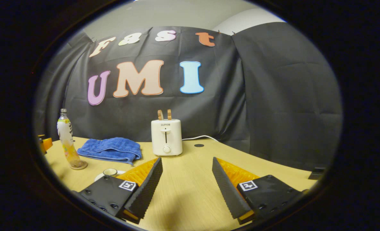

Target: Open the teacup lid with one hand, grasp the water bottle and pour water into the teacup with the other hand; after pouring, place the water bottle on the coaster and then close the teacup lid.

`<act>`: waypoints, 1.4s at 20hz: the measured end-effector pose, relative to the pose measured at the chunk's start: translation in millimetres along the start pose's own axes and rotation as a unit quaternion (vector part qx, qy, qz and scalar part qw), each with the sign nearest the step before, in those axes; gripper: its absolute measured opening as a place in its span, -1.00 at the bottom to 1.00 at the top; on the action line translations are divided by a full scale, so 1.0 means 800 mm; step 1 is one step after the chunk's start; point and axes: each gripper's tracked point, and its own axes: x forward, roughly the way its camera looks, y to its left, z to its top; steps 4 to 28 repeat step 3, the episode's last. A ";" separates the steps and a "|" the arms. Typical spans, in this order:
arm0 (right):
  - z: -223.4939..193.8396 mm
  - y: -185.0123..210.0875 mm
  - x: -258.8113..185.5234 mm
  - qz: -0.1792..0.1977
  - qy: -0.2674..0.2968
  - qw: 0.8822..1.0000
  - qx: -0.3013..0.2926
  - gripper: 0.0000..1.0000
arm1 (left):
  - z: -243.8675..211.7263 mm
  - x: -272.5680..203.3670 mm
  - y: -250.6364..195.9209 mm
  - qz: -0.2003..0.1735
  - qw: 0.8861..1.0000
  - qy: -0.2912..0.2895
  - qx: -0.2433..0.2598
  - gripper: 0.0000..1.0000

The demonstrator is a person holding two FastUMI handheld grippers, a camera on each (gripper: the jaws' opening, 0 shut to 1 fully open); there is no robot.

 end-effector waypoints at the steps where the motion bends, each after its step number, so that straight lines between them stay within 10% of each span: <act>1: 0.000 0.000 0.000 0.000 0.000 1.000 0.000 1.00 | 0.000 0.000 0.000 0.000 1.000 0.000 0.000 0.89; 28: -0.001 -0.001 0.000 0.000 0.000 1.000 0.000 1.00 | 0.001 0.001 0.000 0.000 1.000 0.000 0.000 0.89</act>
